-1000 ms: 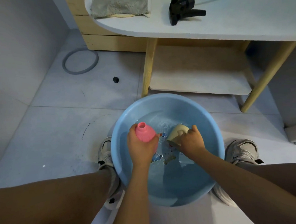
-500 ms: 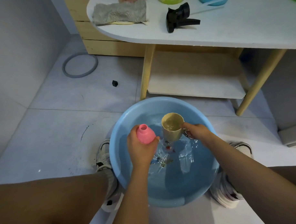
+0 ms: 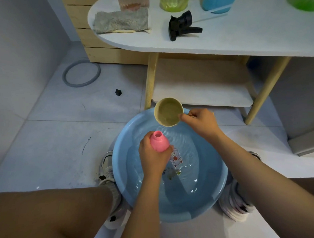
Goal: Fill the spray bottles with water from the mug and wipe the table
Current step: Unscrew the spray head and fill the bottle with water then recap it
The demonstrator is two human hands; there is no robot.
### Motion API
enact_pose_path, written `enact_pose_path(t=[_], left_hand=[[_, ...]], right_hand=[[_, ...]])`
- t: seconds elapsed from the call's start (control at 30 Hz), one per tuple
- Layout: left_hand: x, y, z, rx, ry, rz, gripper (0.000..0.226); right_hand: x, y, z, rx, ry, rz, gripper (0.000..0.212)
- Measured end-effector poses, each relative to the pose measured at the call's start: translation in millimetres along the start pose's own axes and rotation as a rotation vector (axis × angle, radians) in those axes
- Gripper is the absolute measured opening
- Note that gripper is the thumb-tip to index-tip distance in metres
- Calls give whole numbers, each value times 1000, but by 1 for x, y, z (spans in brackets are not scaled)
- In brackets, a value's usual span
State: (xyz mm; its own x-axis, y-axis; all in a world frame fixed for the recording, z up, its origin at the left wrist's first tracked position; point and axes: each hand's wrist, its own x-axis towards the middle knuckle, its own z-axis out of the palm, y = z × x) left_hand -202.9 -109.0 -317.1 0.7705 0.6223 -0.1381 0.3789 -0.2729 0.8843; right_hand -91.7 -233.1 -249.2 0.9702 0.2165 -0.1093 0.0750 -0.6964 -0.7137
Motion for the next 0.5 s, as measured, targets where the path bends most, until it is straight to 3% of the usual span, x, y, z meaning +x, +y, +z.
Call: enact_pose_path(t=[0.3,0.5], left_hand=[[1,4,1,-1,-9,6,65],[1,6,1,13,-22,2,68]], right_hand=[[-5,-6,4,-167,192,-309,45],[-3,-5,5,-252,285,-414,45]])
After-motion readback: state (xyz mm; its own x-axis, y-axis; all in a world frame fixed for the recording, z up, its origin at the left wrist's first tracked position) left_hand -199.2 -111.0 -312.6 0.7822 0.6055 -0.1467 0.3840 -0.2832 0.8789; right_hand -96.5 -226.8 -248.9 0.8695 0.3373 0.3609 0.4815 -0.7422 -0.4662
